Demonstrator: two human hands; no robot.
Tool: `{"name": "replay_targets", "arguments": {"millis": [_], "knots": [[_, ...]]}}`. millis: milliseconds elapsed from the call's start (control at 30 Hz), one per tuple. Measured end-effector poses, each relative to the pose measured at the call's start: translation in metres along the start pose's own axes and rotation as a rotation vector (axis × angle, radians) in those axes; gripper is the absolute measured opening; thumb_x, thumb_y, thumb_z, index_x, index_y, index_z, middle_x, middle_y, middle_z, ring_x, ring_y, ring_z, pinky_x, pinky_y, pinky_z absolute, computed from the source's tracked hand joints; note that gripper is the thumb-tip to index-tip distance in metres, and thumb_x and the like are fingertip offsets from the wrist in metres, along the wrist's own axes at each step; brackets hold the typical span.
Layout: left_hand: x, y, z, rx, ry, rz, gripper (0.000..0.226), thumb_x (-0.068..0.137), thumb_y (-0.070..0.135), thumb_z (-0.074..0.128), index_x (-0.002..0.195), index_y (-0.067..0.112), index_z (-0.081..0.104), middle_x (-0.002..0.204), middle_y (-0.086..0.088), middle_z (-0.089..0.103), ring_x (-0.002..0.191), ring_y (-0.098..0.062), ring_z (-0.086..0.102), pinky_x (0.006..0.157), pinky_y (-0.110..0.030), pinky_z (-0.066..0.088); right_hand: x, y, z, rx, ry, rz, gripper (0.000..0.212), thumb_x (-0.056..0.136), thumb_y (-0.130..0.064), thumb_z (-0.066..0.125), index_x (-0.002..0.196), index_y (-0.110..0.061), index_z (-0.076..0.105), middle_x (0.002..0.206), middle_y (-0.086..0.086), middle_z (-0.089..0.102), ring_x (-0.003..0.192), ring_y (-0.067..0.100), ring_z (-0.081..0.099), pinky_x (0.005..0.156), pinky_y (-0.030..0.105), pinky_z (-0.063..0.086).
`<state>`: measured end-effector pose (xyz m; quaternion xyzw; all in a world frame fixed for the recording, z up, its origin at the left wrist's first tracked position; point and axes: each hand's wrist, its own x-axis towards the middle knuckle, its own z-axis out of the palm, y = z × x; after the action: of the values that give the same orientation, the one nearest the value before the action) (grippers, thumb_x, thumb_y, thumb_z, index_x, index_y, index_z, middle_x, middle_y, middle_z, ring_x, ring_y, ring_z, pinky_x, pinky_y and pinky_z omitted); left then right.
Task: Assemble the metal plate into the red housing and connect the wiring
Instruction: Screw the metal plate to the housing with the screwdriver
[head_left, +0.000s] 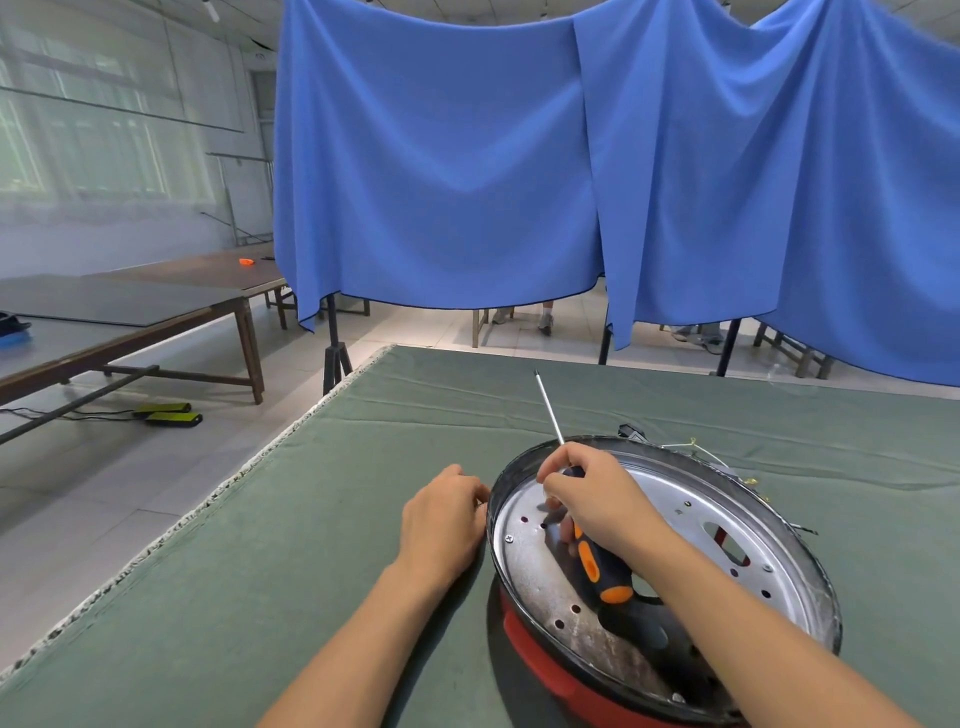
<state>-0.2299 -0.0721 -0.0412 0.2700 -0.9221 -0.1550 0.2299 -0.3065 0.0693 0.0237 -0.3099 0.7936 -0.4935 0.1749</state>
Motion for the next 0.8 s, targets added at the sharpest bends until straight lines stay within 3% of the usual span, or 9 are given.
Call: {"name": "replay_targets", "arguments": {"millis": [100,567,633,700,800], "knots": [[0.003,-0.004,-0.003,-0.006,-0.001,-0.057,0.018,0.091,0.028,0.05,0.098,0.02,0.065,0.1,-0.001,0.056,0.099,-0.027,0.057,0.075,-0.032,0.042,0.0,0.0,0.0,0.0,-0.005,0.006,0.012,0.087,-0.003,0.047,0.084,-0.01,0.056,0.079,0.015,0.063,0.033,0.012,0.051,0.035,0.018,0.04],[-0.004,-0.01,-0.012,0.073,0.002,-0.061,0.02,0.088,0.015,0.049,0.095,0.012,0.068,0.105,-0.009,0.064,0.099,-0.032,0.06,0.08,-0.036,0.047,-0.004,0.0,0.0,0.018,0.005,0.003,0.013,0.088,-0.001,0.047,0.083,-0.008,0.057,0.077,0.013,0.06,0.034,0.002,0.052,0.036,0.018,0.041],[-0.004,-0.011,-0.016,-0.049,0.029,-0.1,0.017,0.087,0.015,0.054,0.091,0.011,0.07,0.1,-0.008,0.069,0.097,-0.028,0.062,0.081,-0.034,0.047,-0.004,0.0,0.0,0.016,0.007,-0.002,0.014,0.087,-0.001,0.047,0.083,-0.009,0.057,0.076,0.012,0.059,0.034,0.002,0.052,0.036,0.018,0.041],[-0.002,-0.012,-0.022,-0.326,0.067,-0.204,0.011,0.085,0.008,0.06,0.082,0.008,0.071,0.088,-0.01,0.072,0.083,-0.026,0.066,0.074,-0.034,0.051,-0.004,0.0,0.001,0.014,0.011,-0.005,0.014,0.087,-0.001,0.047,0.082,-0.009,0.057,0.075,0.011,0.059,0.035,0.002,0.052,0.036,0.019,0.041],[-0.003,-0.007,-0.034,-0.892,0.096,-0.388,0.017,0.086,-0.005,0.058,0.072,0.003,0.063,0.068,-0.013,0.066,0.046,-0.015,0.058,0.044,-0.032,0.053,-0.004,0.0,0.001,0.004,0.009,-0.008,0.013,0.088,-0.002,0.047,0.083,-0.01,0.057,0.078,0.013,0.06,0.035,0.001,0.053,0.036,0.019,0.041]]}}
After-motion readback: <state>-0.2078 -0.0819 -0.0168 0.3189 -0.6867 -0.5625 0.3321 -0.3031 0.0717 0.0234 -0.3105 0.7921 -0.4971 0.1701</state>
